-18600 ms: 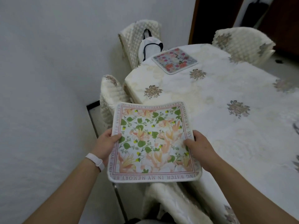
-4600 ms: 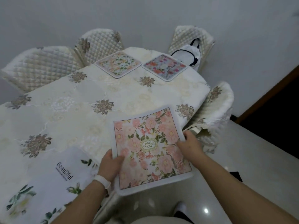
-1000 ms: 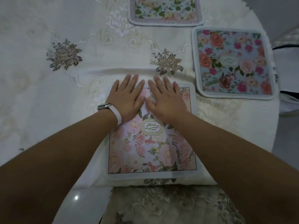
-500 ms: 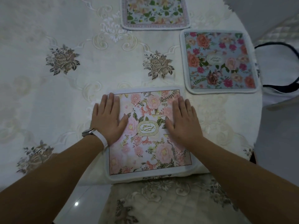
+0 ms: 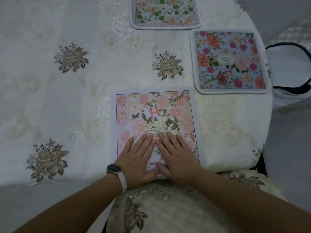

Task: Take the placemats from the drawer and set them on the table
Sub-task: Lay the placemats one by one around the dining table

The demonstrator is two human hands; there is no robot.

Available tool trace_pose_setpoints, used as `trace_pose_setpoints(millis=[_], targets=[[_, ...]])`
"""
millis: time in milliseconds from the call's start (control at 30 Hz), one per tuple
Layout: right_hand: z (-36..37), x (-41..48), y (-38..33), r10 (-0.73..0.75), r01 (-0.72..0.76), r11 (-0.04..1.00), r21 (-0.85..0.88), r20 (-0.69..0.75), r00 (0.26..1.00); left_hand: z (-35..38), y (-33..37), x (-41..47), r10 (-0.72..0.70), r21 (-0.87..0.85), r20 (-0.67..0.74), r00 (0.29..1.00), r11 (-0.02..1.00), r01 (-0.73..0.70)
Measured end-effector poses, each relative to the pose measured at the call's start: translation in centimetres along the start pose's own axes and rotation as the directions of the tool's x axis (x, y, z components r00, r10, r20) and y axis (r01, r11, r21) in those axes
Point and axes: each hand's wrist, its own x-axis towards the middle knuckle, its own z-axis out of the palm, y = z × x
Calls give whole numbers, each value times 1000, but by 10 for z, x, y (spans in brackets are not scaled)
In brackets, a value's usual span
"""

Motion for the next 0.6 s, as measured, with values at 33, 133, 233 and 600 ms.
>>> trace_pose_setpoints(millis=[33, 133, 233, 600], targets=[[-1, -1, 1, 1, -1, 1000, 8, 3, 1000, 0, -1, -2, -29, -9, 1, 1000, 1000, 29], [-3, -7, 15, 83, -83, 997, 8, 12, 997, 0, -10, -14, -165, -35, -7, 986, 986, 165], [-4, -15, 39, 239, -239, 971, 4, 24, 971, 3, -25, -28, -236, -45, -30, 971, 971, 235], [-39, 120, 36, 318, -306, 944, 122, -90, 944, -42, -54, 114, -251, -73, -112, 961, 967, 244]])
